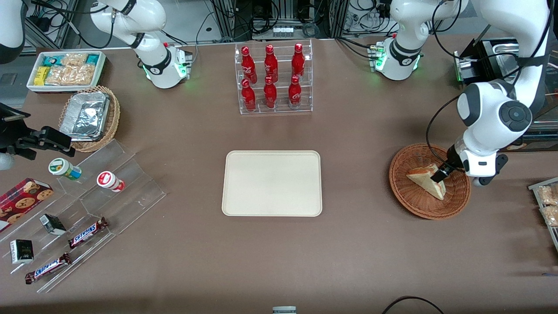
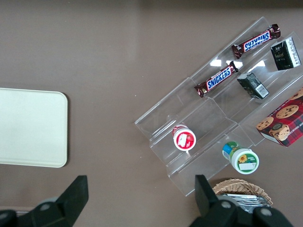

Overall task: Place sandwich from basket to tray
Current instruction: 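Lower the open left gripper over the wrapped sandwich in the basket, then close the left gripper on the sandwich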

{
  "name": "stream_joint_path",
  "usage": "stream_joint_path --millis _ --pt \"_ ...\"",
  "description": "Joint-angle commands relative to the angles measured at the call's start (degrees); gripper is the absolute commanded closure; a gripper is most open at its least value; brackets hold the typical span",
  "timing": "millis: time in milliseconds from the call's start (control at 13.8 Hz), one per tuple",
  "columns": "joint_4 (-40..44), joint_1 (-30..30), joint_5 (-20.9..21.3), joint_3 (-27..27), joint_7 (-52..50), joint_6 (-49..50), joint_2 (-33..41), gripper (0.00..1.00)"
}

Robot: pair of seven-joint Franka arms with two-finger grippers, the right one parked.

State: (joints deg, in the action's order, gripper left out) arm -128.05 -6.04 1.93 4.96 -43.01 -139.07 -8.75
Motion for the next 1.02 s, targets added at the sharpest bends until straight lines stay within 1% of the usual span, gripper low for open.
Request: stream_joint_path --millis 0,291,582,655,727,800,945 --pt "-1.2 0.3 -1.1 -0.2 -0.8 -4.5 -1.7 0.0" --pt "-1.8 0.6 -1.4 -0.2 -2.6 -7.4 -3.6 0.0" --pt "-2.4 0.6 -1.4 -0.2 -2.9 -7.5 -3.9 0.0" --pt "-2.5 0.9 -1.4 -0.2 -3.8 -7.5 -3.9 0.04" --pt "-2.5 1.1 -1.4 -0.2 -4.6 -7.4 -3.9 0.15" --pt "-2.5 1.3 -1.4 -0.2 -5.3 -7.4 -3.9 0.27" --pt "-2.6 1.4 -1.4 -0.2 -5.6 -7.1 -3.9 0.56"
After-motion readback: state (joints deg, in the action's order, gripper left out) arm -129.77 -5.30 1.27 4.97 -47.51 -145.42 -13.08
